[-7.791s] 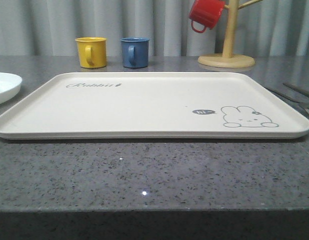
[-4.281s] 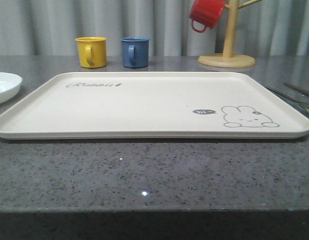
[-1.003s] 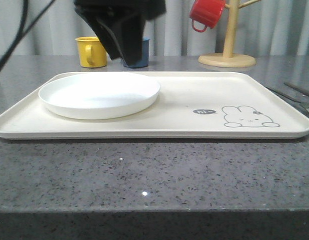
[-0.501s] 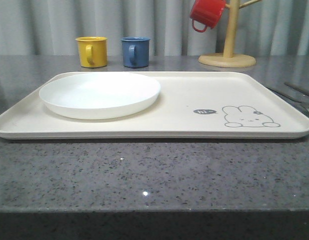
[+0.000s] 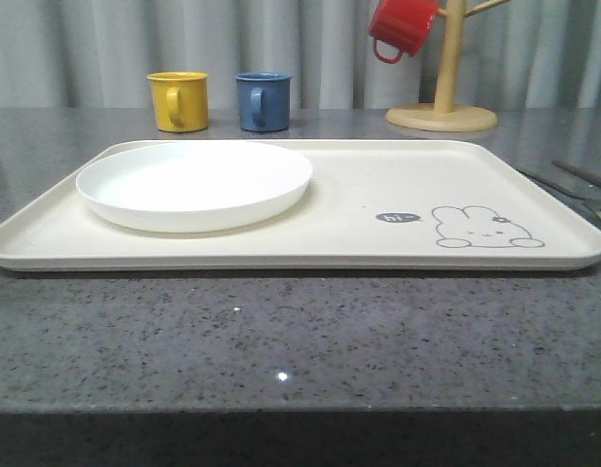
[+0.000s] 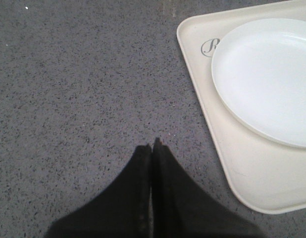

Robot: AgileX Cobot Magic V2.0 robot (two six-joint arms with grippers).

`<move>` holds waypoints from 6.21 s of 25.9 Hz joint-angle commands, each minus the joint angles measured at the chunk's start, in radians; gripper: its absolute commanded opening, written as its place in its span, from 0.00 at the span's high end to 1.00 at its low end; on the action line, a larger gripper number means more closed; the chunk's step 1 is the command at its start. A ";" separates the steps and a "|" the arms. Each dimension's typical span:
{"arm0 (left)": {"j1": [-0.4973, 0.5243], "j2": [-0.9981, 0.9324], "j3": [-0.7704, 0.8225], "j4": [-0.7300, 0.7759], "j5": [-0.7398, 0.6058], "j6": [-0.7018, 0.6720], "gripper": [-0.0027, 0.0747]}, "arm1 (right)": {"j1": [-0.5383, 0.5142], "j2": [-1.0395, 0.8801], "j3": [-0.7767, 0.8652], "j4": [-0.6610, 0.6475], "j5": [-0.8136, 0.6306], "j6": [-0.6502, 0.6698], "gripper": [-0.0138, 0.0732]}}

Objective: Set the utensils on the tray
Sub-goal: 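Release the plate and withdraw the left gripper, then grasp the silver fork beside the tray with the right gripper, then carry the fork onto the tray and lower it beside the plate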

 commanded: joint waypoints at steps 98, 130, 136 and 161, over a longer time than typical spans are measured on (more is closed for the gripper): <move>-0.001 -0.660 0.291 0.000 -0.258 -0.007 0.99 | 0.131 1.248 -0.701 0.044 0.368 -0.019 0.85; -0.001 -0.660 0.291 0.000 -0.258 -0.007 0.99 | 0.526 1.250 -0.969 -0.098 0.516 0.540 0.86; -0.001 -0.660 0.291 0.000 -0.258 -0.007 0.99 | 0.525 1.341 -1.020 -0.098 0.502 0.613 0.86; -0.001 -0.660 0.291 0.000 -0.258 -0.007 0.99 | 0.527 1.429 -1.020 -0.073 0.473 0.632 0.54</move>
